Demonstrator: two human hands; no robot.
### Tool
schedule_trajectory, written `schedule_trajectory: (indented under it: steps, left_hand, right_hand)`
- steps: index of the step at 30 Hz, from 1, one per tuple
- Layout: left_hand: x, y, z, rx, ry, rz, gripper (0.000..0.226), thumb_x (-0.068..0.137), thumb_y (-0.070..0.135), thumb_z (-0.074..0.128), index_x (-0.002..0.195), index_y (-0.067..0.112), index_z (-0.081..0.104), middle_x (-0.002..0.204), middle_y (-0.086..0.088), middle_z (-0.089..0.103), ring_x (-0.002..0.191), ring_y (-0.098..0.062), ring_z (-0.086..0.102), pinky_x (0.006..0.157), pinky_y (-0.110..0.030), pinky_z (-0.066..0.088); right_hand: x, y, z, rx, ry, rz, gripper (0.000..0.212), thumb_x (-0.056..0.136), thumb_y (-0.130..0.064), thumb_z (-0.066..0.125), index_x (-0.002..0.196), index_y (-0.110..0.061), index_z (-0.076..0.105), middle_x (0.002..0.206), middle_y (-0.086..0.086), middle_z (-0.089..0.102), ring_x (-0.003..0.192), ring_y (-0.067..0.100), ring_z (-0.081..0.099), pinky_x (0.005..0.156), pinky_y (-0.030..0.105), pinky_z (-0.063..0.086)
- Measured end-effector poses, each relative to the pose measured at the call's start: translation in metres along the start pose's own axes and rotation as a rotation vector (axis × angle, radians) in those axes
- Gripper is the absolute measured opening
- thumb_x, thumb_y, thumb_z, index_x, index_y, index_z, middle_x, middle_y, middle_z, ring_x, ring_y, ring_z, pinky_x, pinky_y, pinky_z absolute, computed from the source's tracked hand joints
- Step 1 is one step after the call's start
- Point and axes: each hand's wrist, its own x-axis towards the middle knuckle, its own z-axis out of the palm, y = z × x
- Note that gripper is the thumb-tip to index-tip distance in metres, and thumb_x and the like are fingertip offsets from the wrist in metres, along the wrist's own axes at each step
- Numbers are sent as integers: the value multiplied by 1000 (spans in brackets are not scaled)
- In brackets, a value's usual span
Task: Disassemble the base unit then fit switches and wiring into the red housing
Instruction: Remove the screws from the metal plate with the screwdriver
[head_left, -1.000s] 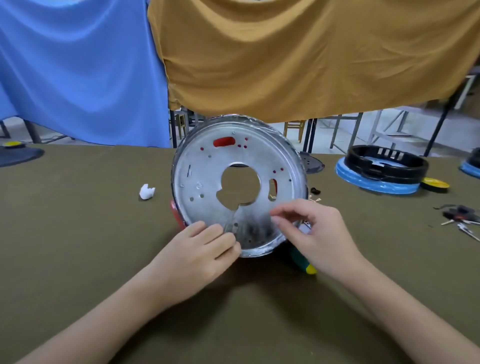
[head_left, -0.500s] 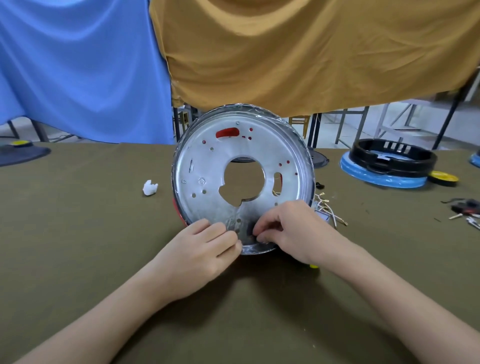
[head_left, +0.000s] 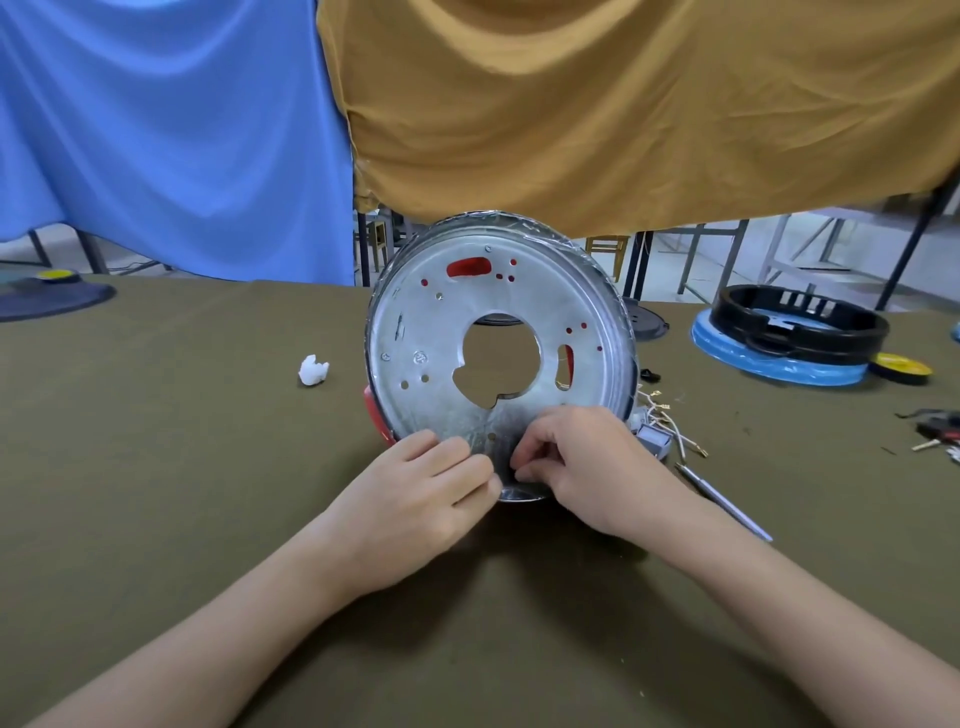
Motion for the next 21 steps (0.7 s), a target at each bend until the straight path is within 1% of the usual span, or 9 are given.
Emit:
schedule_trajectory:
  steps: [3, 5, 7, 9, 11, 13, 15, 17, 21]
  left_hand:
    - [0, 0, 1, -10, 1, -9, 7, 89, 4, 66, 88, 9, 71, 77, -1, 56, 68, -19, 48, 61, -30, 38]
    - [-1, -1, 2, -16, -4, -14, 8, 89, 4, 65, 90, 9, 71, 78, -1, 57, 69, -19, 49, 62, -30, 38]
    - [-2, -1, 4, -24, -3, -27, 9, 89, 3, 65, 90, 9, 71, 78, -1, 57, 69, -19, 50, 62, -30, 39]
    - [-3, -2, 5, -35, -2, -50, 11, 90, 2, 63, 89, 10, 71, 78, -1, 57, 68, -20, 50, 62, -31, 41]
    - [-4, -4, 5, -41, -7, -75, 15, 91, 1, 59, 89, 10, 70, 78, -1, 56, 68, -20, 50, 62, -32, 42]
    - [-5, -6, 7, -57, -1, -108, 17, 93, 1, 56, 89, 12, 69, 79, -1, 55, 69, -21, 49, 63, -31, 41]
    - [-5, -8, 9, -85, 20, -154, 13, 94, 6, 59, 90, 13, 69, 80, 0, 56, 71, -20, 48, 63, -31, 40]
    - [-6, -10, 12, -122, 46, -193, 9, 95, 11, 62, 91, 12, 71, 82, 0, 57, 74, -19, 46, 63, -31, 39]
    - [-8, -12, 16, -165, 47, -236, 6, 89, 10, 69, 93, 10, 73, 83, -1, 59, 75, -18, 45, 64, -30, 40]
  right_hand:
    - [1, -4, 0, -94, 3, -20, 16, 90, -14, 64, 93, -23, 76, 97, -9, 65, 91, 10, 59, 85, 26, 48]
    - [1, -5, 1, -113, 9, -27, 16, 89, -13, 64, 91, -24, 76, 95, -10, 66, 90, 10, 59, 84, 25, 47]
    - [3, -5, 0, -78, 1, 15, 15, 87, -14, 67, 87, -25, 76, 88, -12, 68, 83, 6, 60, 77, 21, 49]
    - [10, -4, -5, -17, -24, 77, 11, 85, -15, 71, 83, -25, 77, 78, -14, 69, 74, 1, 60, 66, 14, 46]
    - [20, -3, -13, 18, -69, 103, 8, 83, -16, 76, 80, -24, 77, 74, -14, 69, 69, 0, 60, 62, 12, 45]
    - [30, -7, -20, -13, -142, 80, 5, 81, -17, 77, 81, -22, 78, 73, -11, 69, 68, 1, 61, 61, 13, 48]
    - [38, -13, -23, -107, -207, 18, 4, 81, -16, 77, 82, -20, 77, 73, -7, 70, 66, 4, 60, 58, 14, 47]
    - [44, -18, -22, -189, -218, -24, 5, 82, -14, 75, 81, -19, 75, 77, -2, 70, 69, 9, 60, 59, 18, 47]
    - [57, -23, -23, -239, -247, -33, 10, 80, -15, 77, 76, -24, 74, 69, -9, 65, 63, -1, 53, 54, 14, 40]
